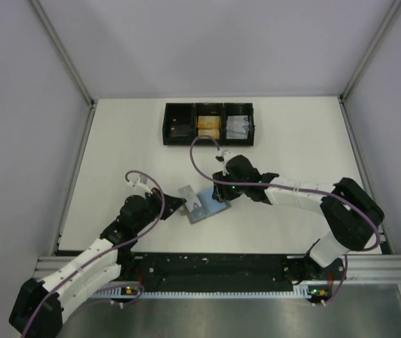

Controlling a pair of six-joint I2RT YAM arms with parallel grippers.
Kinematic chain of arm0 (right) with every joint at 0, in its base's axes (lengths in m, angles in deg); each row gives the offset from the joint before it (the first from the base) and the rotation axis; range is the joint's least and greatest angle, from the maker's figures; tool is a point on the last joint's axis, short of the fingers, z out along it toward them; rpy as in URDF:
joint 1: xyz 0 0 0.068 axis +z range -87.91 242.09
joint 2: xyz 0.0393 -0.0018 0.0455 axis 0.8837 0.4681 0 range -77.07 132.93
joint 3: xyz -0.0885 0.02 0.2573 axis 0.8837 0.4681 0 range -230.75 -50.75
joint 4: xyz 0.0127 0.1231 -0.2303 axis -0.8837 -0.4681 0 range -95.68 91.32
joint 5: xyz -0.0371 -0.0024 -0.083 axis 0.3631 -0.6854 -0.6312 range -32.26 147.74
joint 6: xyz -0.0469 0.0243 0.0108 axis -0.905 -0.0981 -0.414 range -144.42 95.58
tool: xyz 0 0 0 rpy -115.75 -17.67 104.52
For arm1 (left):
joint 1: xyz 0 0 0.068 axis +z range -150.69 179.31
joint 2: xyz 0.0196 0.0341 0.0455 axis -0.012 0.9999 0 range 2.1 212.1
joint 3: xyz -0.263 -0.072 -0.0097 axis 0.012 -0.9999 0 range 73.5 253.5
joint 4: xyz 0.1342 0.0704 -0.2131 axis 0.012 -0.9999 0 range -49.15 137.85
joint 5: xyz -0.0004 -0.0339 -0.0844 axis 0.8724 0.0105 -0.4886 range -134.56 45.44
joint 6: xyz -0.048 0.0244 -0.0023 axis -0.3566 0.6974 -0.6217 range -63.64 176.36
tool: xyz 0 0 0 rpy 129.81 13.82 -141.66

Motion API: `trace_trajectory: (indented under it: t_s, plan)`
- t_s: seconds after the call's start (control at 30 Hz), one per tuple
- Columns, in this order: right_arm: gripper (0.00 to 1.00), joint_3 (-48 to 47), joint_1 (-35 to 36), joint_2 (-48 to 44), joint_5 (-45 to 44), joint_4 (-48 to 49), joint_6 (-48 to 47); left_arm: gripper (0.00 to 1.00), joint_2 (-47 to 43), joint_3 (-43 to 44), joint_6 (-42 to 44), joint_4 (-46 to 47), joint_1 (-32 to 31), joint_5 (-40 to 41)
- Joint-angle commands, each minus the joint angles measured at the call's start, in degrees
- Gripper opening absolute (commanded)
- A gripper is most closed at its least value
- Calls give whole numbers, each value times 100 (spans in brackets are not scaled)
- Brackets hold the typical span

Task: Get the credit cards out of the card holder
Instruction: Remove the credit card from the card holder.

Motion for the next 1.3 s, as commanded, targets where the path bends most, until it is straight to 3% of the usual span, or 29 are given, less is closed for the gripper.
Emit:
trace_trajectory:
  t_s: [0.0, 0.1, 0.2, 0.47, 0.67, 0.8, 1.03, 1.1, 1.2, 1.27]
  plan:
    - [57, 378, -62, -1158, 51, 718, 376, 0, -481, -201, -399, 198, 21, 160]
    - [73, 738, -63, -1721, 298, 1281, 763, 0, -718, -245, -610, 444, 21, 152]
    - [79, 1011, -62, -2065, 675, 1861, 1176, 0, -877, -271, -804, 733, 21, 134]
    - [79, 1407, -45, -1864, 1536, 3514, 2363, 0, -930, -192, -1041, 1340, 13, 11]
    - [73, 1399, -54, -1408, 2011, 4340, 2978, 0, -868, -201, -1173, 1789, 13, -42]
    - [59, 1407, -54, -1135, 2249, 4911, 3312, 0, -781, -192, -1217, 2061, -5, -77]
    - [1, 1399, -89, -1134, 2364, 5115, 3375, 0, -552, -122, -1095, 2273, -5, -331]
    - [0, 1434, -150, -1230, 2399, 5027, 3305, 1, -543, -105, -885, 2255, 4, -419]
    - [0, 1513, -317, -1493, 2548, 4755, 3050, 22, -587, -69, -402, 2106, 4, -402]
    - [0, 1548, -449, -1704, 2732, 4431, 2778, 44, -727, 35, 124, 1783, 39, -472]
